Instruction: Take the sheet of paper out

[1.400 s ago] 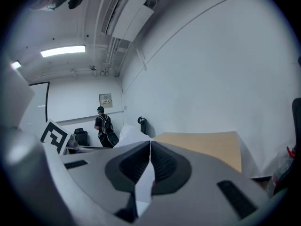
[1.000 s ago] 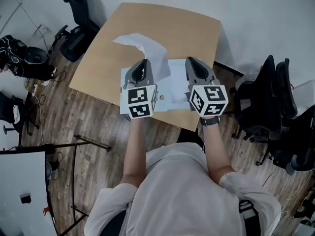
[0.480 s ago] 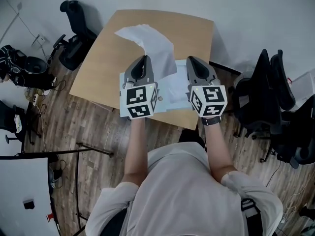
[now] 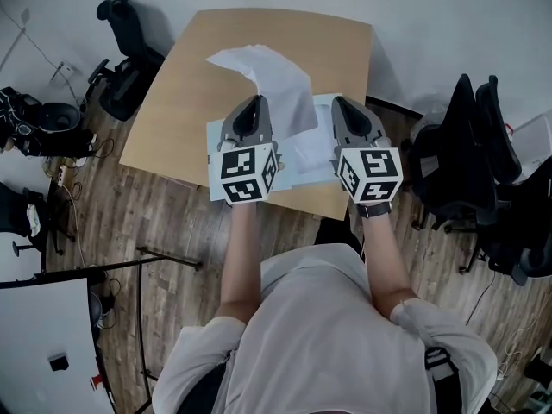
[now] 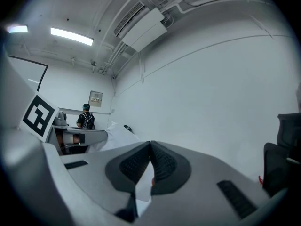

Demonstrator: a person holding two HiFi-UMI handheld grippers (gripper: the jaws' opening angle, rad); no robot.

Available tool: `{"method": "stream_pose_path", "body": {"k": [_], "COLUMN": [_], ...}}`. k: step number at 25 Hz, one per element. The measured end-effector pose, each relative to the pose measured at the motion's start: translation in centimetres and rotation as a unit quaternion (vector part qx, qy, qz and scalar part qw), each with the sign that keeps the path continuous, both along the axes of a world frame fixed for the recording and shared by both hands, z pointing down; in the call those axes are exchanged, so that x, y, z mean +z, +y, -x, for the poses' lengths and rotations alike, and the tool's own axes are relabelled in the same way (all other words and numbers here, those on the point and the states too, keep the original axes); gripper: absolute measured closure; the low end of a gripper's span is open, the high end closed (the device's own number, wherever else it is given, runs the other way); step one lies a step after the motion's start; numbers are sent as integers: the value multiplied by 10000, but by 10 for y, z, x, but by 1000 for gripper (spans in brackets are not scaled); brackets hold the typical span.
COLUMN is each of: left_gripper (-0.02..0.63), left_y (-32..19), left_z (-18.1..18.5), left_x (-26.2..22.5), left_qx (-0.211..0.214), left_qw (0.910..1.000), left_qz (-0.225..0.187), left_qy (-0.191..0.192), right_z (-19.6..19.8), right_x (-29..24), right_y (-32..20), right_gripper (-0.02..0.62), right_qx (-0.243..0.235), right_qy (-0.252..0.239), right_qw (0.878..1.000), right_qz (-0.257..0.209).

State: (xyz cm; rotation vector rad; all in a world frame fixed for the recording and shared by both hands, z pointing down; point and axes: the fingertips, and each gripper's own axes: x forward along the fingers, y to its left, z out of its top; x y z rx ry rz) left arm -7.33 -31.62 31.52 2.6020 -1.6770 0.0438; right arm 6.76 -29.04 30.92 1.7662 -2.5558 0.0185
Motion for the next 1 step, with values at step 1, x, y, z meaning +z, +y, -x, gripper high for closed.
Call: {"method": "stream_pose_path", "body": {"k": [1], "left_gripper": [597], "left_y": [-2], "left_z": [0], "left_x": [4], "left_qx": [34], "left_qw": [10000], "left_qz": [63], "left_qy": [28], "right_z": [-1], "right_x": [2], "right_y": [-2], "right_gripper": [583], "right_qx": [0], "right_qy": [5], "right_qw": [10000], "right_qz": [18]}}
